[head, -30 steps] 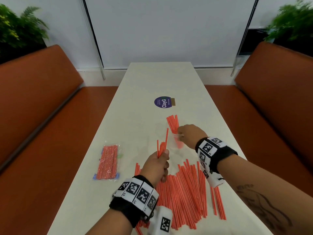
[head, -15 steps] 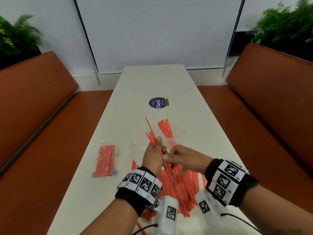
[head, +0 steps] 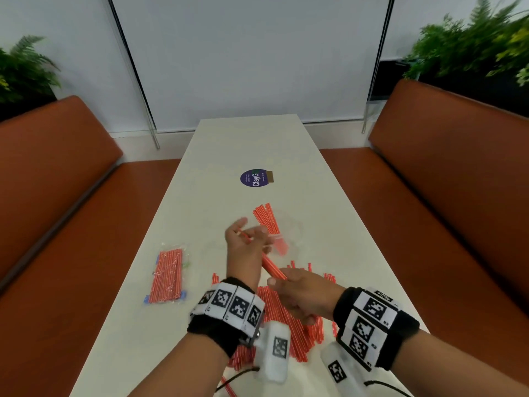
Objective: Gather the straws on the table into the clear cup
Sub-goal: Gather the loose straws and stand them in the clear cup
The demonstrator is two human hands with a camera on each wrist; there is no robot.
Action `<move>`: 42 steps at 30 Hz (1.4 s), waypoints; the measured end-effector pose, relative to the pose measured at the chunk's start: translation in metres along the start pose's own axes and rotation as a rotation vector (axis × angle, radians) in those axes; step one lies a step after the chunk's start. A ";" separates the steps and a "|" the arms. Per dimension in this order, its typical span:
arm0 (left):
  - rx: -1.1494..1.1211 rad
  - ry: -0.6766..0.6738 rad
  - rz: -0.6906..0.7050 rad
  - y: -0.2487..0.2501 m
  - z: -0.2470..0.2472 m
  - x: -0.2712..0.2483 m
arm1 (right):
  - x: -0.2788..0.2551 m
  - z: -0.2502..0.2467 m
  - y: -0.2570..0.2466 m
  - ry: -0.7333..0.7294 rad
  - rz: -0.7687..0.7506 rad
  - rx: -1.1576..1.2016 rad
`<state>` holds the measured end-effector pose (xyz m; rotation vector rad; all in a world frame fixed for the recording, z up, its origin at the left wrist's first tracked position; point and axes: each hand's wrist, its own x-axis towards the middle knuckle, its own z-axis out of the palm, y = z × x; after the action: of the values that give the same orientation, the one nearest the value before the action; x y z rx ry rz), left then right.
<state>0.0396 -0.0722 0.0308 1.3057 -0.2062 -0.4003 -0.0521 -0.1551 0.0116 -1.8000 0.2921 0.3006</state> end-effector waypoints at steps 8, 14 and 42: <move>0.258 -0.109 0.141 -0.002 0.003 -0.002 | 0.002 0.003 0.003 0.031 -0.024 -0.039; 0.294 -0.283 0.018 -0.008 -0.004 -0.006 | -0.003 0.000 0.002 0.098 -0.049 -0.170; 0.530 -0.306 0.173 -0.007 -0.007 0.020 | 0.022 -0.039 -0.040 0.268 -0.100 -0.506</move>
<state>0.0596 -0.0757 0.0208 1.7249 -0.7152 -0.4112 -0.0152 -0.1843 0.0490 -2.3532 0.3320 0.0598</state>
